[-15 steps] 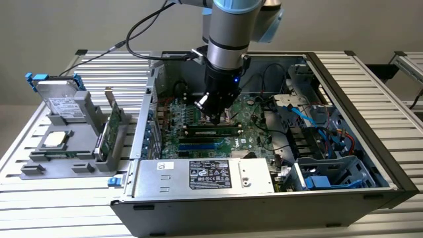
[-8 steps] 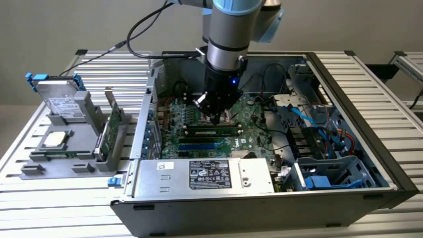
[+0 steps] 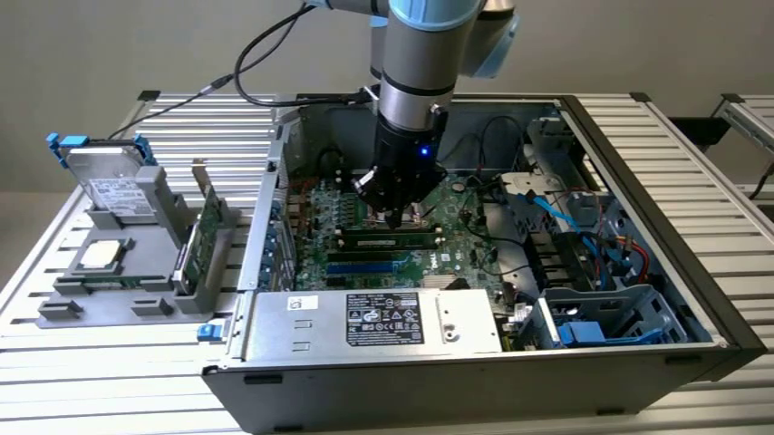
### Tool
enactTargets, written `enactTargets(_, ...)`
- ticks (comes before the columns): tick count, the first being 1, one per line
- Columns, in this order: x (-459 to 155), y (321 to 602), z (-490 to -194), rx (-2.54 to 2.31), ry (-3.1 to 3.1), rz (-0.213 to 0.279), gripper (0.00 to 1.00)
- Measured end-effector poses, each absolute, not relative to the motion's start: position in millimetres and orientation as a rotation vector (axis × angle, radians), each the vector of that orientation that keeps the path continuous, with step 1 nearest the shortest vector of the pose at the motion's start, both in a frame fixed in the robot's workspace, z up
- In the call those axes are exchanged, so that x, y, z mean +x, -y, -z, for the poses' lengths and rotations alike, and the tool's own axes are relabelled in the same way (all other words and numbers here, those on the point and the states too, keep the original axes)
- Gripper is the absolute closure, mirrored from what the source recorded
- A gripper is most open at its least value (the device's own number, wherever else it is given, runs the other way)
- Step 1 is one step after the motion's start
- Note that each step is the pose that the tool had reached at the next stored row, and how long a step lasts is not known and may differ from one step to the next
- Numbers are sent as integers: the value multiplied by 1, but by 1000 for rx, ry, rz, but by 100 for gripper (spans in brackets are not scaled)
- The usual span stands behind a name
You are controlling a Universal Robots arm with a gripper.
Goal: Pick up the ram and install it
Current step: 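Press down the ram until it locks into place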
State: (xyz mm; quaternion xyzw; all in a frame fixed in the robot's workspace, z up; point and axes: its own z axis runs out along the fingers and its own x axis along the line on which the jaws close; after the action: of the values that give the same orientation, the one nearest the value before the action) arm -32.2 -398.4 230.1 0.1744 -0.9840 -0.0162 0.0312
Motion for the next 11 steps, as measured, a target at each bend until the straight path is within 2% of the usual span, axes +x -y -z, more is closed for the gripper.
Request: enactTargets(11,-32,398,-230,303,3078,55,90)
